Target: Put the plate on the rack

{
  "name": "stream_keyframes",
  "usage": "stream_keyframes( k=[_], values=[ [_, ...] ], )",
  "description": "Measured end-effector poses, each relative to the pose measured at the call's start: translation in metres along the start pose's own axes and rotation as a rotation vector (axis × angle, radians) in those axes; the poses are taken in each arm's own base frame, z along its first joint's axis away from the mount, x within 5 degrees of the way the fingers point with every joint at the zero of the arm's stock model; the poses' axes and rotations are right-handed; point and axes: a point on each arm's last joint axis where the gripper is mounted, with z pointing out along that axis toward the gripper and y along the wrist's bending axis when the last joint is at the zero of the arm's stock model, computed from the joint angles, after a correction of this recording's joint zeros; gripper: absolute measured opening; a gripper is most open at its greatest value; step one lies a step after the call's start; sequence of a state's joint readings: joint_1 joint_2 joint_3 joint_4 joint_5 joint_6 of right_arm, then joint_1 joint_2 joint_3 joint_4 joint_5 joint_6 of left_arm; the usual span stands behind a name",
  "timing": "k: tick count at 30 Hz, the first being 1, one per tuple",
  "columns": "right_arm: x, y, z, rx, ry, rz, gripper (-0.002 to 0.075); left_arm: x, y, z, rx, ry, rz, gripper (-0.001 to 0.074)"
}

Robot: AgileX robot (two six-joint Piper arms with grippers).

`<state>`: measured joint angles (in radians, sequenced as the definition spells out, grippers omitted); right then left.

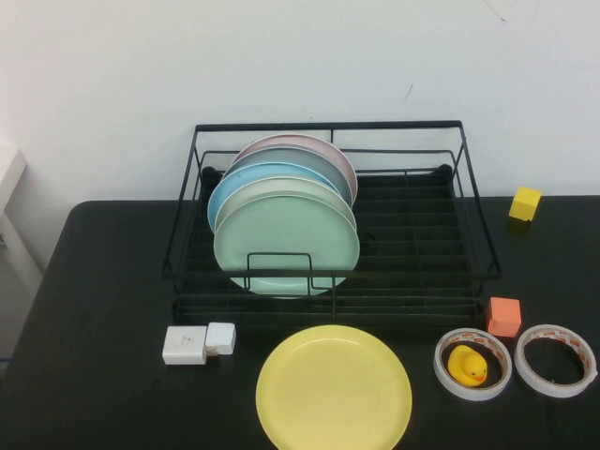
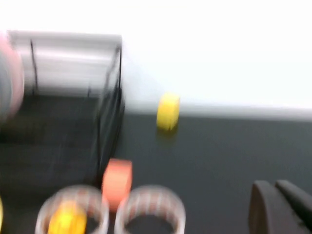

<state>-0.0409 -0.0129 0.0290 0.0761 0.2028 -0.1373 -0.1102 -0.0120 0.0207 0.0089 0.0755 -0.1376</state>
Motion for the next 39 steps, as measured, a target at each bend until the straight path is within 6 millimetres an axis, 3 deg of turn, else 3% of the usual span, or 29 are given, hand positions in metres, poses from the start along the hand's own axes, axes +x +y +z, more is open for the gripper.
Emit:
stream_keyframes(
  k=[9, 13, 17, 22, 25, 29, 34, 37, 39],
  values=[
    [-0.047, -0.007, -0.013, 0.074, -0.547, 0.006, -0.0002, -0.053, -0.007, -0.017, 0.085, -0.618, 0.007, -0.0001],
    [-0.056, -0.008, -0.020, 0.092, -0.671, 0.004, -0.0002, -0.065, -0.009, -0.028, 0.111, -0.802, 0.007, -0.0001],
    [-0.057, -0.011, -0.021, 0.126, -0.676, 0.029, -0.0002, -0.070, -0.010, -0.033, 0.128, -0.874, -0.006, -0.0001],
    [-0.054, -0.015, -0.019, 0.135, -0.654, 0.143, -0.0002, -0.067, -0.012, -0.030, 0.162, -0.823, -0.043, -0.0001],
    [-0.056, -0.015, -0.019, 0.126, -0.632, 0.138, -0.0002, -0.063, -0.011, -0.022, 0.146, -0.667, -0.075, -0.0001],
    [-0.081, -0.012, -0.030, 0.100, -0.622, 0.091, -0.0002, -0.084, -0.011, -0.023, 0.088, -0.457, -0.083, -0.0001],
    [-0.114, -0.007, -0.042, 0.042, -0.524, 0.038, -0.0002, -0.121, -0.014, -0.033, 0.054, -0.374, -0.062, -0.0001],
    [-0.129, -0.004, -0.038, 0.001, -0.404, 0.024, -0.0002, -0.125, -0.014, -0.024, 0.022, -0.237, -0.043, -0.0001],
    [-0.135, -0.002, -0.030, -0.032, -0.288, 0.017, -0.0002, -0.118, -0.012, -0.013, -0.006, -0.096, -0.034, -0.0001]
  ],
)
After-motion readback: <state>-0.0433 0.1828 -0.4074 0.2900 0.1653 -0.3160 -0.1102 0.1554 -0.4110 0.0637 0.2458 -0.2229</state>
